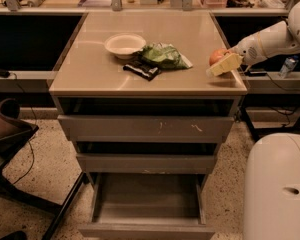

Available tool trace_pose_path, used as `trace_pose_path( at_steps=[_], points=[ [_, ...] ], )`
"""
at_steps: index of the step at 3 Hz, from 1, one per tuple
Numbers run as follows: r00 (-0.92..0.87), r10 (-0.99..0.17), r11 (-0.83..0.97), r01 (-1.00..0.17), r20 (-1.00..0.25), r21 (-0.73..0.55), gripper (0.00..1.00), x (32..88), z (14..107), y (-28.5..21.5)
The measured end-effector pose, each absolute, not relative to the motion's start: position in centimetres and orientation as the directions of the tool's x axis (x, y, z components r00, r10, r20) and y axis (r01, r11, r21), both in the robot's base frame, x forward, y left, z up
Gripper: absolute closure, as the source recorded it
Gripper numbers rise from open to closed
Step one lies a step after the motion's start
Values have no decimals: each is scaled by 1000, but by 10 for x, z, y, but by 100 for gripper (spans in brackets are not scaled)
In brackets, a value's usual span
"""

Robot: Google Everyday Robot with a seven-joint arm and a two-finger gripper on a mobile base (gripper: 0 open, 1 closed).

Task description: Place apple into bottom drawer

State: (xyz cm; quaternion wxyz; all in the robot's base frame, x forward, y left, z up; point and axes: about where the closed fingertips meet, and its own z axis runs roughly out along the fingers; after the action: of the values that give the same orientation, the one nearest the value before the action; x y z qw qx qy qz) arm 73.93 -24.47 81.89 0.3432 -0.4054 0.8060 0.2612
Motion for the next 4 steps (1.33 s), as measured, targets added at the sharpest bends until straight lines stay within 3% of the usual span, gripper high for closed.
trace_pose_path(
  at_steps=[2, 3, 4],
  points=[
    [-436, -474, 535, -833, -765, 143, 65, 739, 819, -245],
    [-447, -470, 485, -851, -761, 201, 89, 710, 821, -250],
    [-473, -432, 429, -857, -768, 287, 100, 644, 844, -274]
  ],
)
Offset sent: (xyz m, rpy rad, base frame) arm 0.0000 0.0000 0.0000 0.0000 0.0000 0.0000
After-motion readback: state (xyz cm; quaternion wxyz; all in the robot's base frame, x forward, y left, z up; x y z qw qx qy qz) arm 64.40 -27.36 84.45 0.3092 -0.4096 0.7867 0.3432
